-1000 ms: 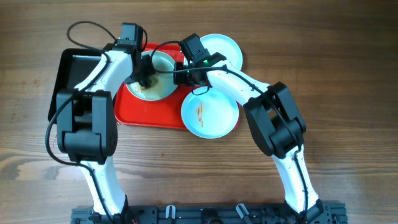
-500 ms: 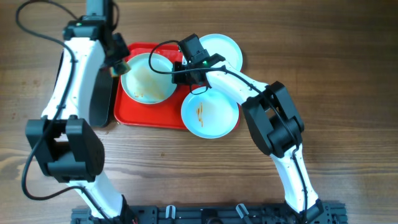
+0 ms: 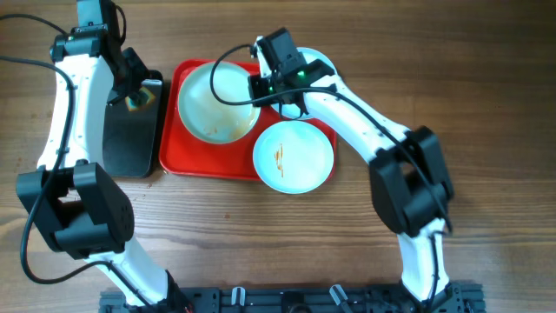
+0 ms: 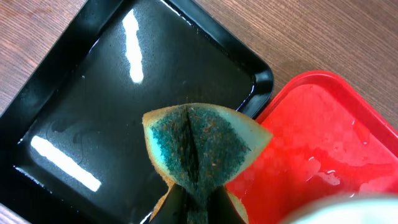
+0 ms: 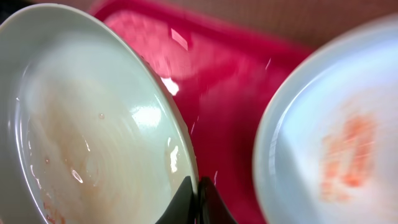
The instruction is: Clean dirty plates on tray and stack at the side
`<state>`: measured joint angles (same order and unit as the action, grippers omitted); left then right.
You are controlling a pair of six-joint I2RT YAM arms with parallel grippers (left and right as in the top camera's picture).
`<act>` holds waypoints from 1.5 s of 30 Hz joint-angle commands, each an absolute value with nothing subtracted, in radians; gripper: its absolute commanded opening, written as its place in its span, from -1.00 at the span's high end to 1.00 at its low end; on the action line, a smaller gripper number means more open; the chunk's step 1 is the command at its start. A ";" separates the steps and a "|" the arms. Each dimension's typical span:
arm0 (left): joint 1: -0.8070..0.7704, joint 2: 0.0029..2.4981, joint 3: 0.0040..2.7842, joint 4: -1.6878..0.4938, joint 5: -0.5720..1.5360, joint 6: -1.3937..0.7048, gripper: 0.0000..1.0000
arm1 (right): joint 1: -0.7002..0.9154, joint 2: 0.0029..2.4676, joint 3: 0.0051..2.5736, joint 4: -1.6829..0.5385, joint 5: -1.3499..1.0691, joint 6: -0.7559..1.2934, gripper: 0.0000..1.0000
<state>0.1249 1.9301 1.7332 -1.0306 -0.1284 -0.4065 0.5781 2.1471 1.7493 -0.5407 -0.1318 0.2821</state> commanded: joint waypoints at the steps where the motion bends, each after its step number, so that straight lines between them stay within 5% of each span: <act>1: 0.130 1.927 1.734 -1.026 -0.117 -0.416 0.92 | 0.631 2.072 1.756 -0.545 0.116 0.169 0.91; 8: 0.130 1.927 1.734 -1.027 -0.116 -0.417 0.92 | 0.801 2.055 1.756 -0.546 0.660 0.100 0.91; 17: 0.130 1.927 1.734 -1.027 -0.116 -0.417 0.92 | 0.858 2.055 1.756 -0.453 0.897 0.016 0.91; 32: 0.130 1.927 1.734 -1.027 -0.116 -0.427 0.92 | 0.876 2.058 1.755 -0.445 0.830 0.076 0.91; 40: 0.130 1.927 1.734 -1.026 -0.116 -0.427 0.92 | 0.897 2.058 1.755 -0.103 1.120 -0.379 0.91; 45: 0.130 1.927 1.734 -1.026 -0.116 -0.427 0.92 | 0.911 2.058 1.752 -0.163 1.121 -0.282 0.91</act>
